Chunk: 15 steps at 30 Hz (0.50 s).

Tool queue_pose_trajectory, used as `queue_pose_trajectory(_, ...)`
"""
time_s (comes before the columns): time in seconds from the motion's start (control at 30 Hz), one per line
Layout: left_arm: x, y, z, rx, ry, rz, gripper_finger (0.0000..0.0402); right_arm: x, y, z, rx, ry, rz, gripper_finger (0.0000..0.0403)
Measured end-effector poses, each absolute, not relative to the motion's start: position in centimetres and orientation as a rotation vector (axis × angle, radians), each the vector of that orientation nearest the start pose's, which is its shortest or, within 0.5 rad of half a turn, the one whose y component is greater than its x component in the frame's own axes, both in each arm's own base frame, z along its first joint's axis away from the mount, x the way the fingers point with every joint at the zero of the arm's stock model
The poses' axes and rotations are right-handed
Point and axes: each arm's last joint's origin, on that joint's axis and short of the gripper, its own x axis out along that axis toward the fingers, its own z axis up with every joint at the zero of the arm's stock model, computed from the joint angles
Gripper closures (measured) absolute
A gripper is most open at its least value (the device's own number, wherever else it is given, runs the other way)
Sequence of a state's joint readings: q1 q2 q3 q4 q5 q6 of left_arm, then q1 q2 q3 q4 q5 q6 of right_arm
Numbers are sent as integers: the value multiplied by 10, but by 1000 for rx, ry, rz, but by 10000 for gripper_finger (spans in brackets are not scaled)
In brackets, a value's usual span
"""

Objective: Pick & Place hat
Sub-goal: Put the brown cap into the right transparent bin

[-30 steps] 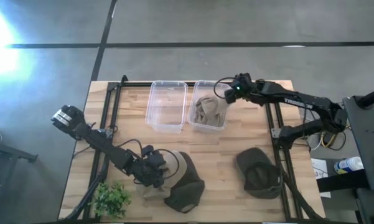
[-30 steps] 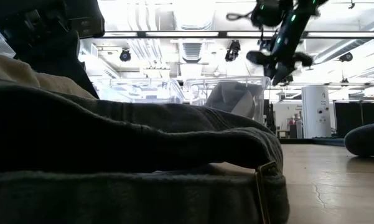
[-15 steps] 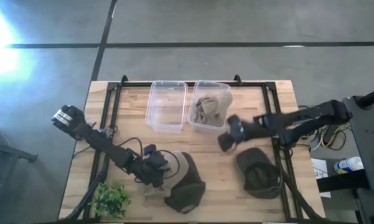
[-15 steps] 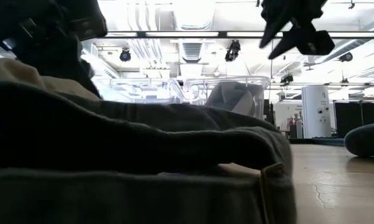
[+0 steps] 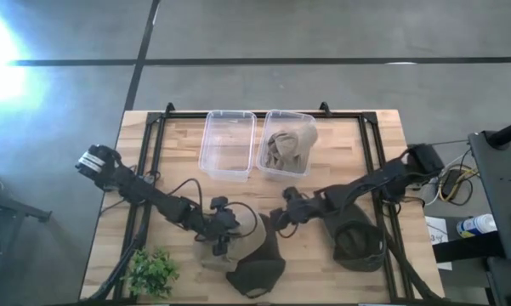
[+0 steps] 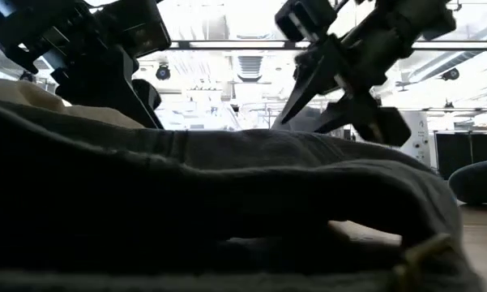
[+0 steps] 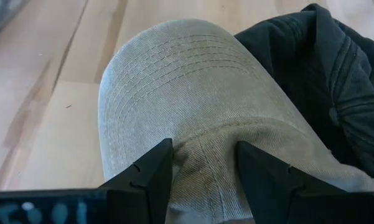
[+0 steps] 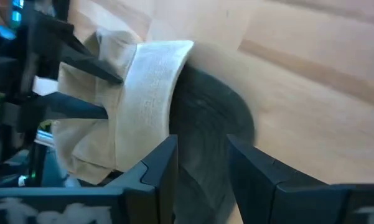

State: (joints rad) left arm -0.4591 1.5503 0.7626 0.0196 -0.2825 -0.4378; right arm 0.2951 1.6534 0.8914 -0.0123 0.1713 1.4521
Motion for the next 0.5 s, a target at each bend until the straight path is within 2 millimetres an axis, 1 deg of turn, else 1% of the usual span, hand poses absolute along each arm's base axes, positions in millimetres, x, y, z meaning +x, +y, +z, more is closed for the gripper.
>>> queue_pose_trajectory(0.1, 274, -126, 169, -145, 728, -16, 230, 325, 95, 167, 1210, 700, -401, 275)
queue_pose_trajectory(0.27, 276, -126, 166, -147, 725, -10, 229, 337, 98, 161, 1241, 670, -318, 275)
queue_pose_trajectory(0.4, 279, -123, 166, -153, 709, -5, 230, 338, 98, 149, 1240, 723, -332, 275)
queue_pose_trajectory(0.5, 281, -122, 167, -139, 699, -9, 230, 340, 98, 148, 1253, 726, -309, 275)
